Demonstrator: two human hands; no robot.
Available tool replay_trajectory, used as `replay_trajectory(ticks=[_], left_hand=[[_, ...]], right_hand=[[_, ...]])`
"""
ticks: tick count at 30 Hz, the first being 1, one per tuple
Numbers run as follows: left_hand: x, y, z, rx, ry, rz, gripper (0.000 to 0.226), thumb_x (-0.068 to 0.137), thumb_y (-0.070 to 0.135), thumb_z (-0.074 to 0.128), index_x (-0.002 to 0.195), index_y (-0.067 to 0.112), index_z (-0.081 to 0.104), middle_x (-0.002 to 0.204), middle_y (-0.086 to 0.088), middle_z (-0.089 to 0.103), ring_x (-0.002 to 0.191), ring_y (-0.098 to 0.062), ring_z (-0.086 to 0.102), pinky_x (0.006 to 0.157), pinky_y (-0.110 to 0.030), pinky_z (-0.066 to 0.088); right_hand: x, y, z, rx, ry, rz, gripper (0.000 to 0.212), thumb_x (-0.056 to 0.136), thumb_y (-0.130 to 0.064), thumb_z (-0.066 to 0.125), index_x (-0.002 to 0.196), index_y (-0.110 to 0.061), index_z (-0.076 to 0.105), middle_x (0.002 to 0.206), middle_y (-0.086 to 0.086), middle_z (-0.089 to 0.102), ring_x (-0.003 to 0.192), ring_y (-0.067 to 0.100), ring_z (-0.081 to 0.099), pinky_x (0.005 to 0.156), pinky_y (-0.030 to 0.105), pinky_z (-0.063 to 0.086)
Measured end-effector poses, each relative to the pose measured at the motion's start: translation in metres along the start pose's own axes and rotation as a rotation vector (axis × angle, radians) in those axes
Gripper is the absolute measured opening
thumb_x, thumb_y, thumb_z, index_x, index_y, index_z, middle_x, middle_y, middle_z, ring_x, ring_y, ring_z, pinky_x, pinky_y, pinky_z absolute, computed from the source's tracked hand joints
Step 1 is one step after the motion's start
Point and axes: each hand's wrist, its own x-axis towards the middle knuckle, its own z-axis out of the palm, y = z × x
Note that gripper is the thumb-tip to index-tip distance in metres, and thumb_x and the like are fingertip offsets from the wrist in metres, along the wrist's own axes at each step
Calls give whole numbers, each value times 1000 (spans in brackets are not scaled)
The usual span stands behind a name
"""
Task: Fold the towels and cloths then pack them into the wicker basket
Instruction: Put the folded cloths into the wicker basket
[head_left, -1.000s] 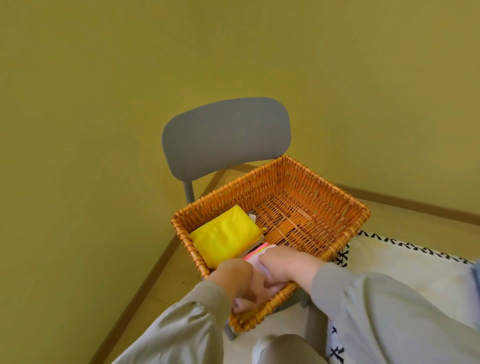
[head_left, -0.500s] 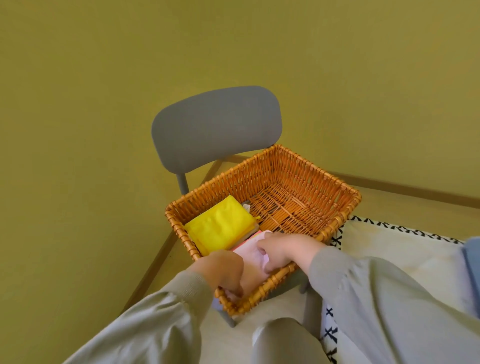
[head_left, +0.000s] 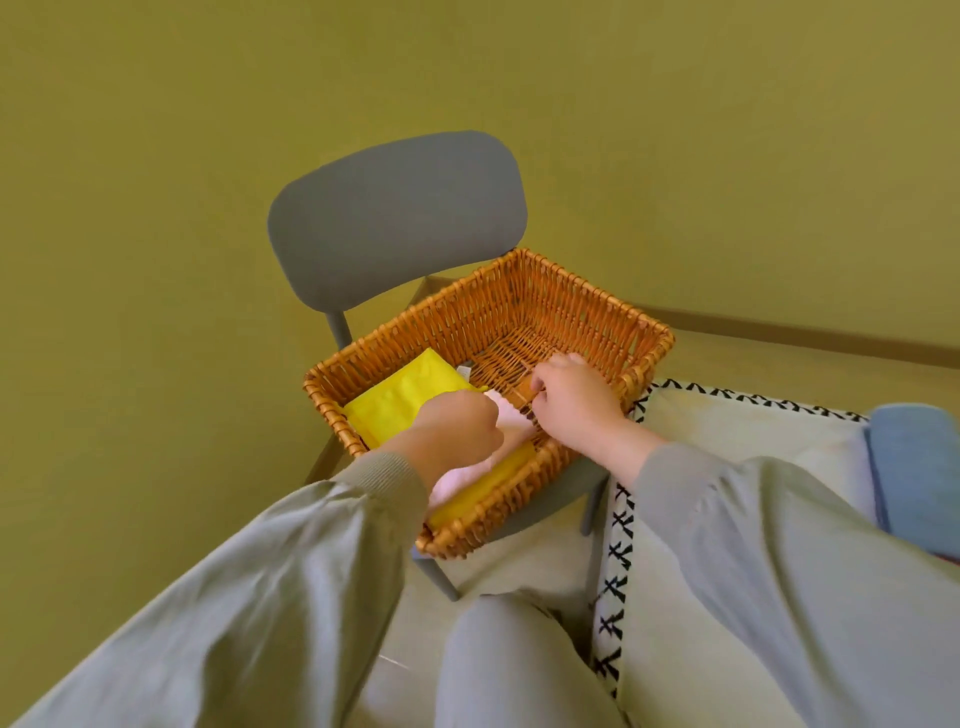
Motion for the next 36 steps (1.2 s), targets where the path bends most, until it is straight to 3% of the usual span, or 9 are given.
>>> replay_trajectory(ticks=[4, 8, 15, 22, 24, 27, 32, 34, 36], left_hand=[[5, 43, 2, -73, 250, 48, 25, 89, 25, 47, 102, 12, 64, 103, -7, 62, 103, -27, 55, 71, -33, 44], [20, 92, 8, -79, 348, 181, 30, 90, 20, 45, 113, 11, 62, 112, -7, 58, 109, -27, 45, 86, -38, 42], [40, 190, 28, -134, 239, 283, 43, 89, 12, 46, 132, 11, 50, 137, -6, 45, 129, -25, 33, 105, -35, 34], [51, 261, 53, -303, 34, 277, 46, 92, 15, 48, 137, 16, 45, 139, -3, 43, 130, -21, 33, 104, -33, 36], [53, 272, 60, -333, -32, 275, 47, 92, 16, 48, 139, 17, 44, 139, -4, 43, 130, -20, 34, 104, -33, 37], [57, 280, 69, -361, -123, 256, 46, 93, 19, 49, 139, 19, 43, 139, -4, 44, 130, -20, 37, 103, -33, 39], [63, 288, 78, -538, -229, 156, 42, 95, 19, 49, 137, 17, 45, 136, -6, 50, 123, -23, 47, 100, -31, 42], [63, 289, 81, -731, -274, 37, 39, 95, 18, 50, 134, 14, 48, 133, -8, 52, 119, -24, 52, 95, -29, 44], [63, 288, 84, -985, -317, -91, 38, 96, 22, 52, 132, 12, 50, 133, -9, 54, 117, -25, 53, 97, -33, 44]], right_hand=[[-21, 40, -15, -22, 130, 29, 28, 88, -11, 50, 114, -13, 60, 118, 2, 54, 114, 21, 42, 100, 35, 39], [-46, 89, -29, -23, 161, 155, 34, 87, -10, 51, 121, -12, 56, 122, 3, 54, 116, 21, 43, 102, 34, 38], [-95, 180, -43, -34, 116, 545, 38, 84, -13, 54, 122, -8, 52, 123, 12, 49, 119, 30, 40, 96, 35, 37], [-140, 270, -58, -17, 187, 1004, 52, 88, -32, 54, 135, -15, 40, 145, 18, 28, 132, 34, 27, 105, 45, 26], [-151, 291, -58, 90, 140, 1137, 59, 90, -35, 50, 143, -21, 27, 146, 17, 24, 131, 36, 27, 103, 47, 29], [-160, 309, -48, 326, 201, 1319, 65, 89, -36, 49, 145, -20, 20, 136, 19, 38, 125, 39, 38, 101, 47, 35], [-164, 328, -49, 739, 342, 1360, 69, 71, -42, 72, 123, -8, 42, 119, 16, 58, 108, 37, 57, 95, 47, 46], [-162, 331, -43, 951, 334, 1333, 73, 61, -42, 80, 118, -6, 52, 112, 14, 64, 99, 34, 63, 93, 47, 49], [-158, 320, -38, 1196, 269, 1258, 57, 66, -34, 81, 110, -4, 61, 105, 15, 68, 93, 31, 65, 93, 44, 50]])
